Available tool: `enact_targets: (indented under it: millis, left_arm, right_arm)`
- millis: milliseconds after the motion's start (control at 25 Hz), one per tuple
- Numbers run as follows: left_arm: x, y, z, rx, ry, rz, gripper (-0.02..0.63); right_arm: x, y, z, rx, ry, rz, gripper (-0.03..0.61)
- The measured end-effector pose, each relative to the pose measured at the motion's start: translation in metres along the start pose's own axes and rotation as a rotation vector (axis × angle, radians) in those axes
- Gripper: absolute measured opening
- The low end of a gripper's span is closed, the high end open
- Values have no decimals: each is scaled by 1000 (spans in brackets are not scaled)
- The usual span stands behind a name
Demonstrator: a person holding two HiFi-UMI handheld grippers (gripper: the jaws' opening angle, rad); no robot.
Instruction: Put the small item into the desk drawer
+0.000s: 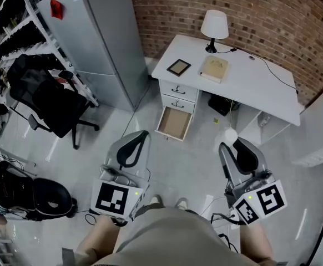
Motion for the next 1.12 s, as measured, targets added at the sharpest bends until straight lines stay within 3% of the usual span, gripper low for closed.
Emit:
enact_targets:
  millis: [80, 480, 680, 1120]
  left_arm:
    - [-2, -6, 1, -35, -6, -4, 3]
    - [-6, -9, 0, -42, -13, -71, 2]
    - [-17, -6, 4, -43, -11, -64, 3]
    - [-80, 50, 18, -23, 8, -50, 2]
  right_arm:
    - [3, -5, 5, 1, 10, -17, 121]
    - [4, -19, 20, 14, 28, -56, 122]
    - [-9, -28, 21, 17, 25, -56, 121]
    - [-94, -47, 26, 1, 90, -53, 122]
Point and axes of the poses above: the fingertips, and each gripper's own axes: x backward along the fingers, y to its left, z out of its underside, the point moved 7 cm from there along x, backward along the fingers, and after that the axes turned 9 degrees about y, right-handed, at the moved point
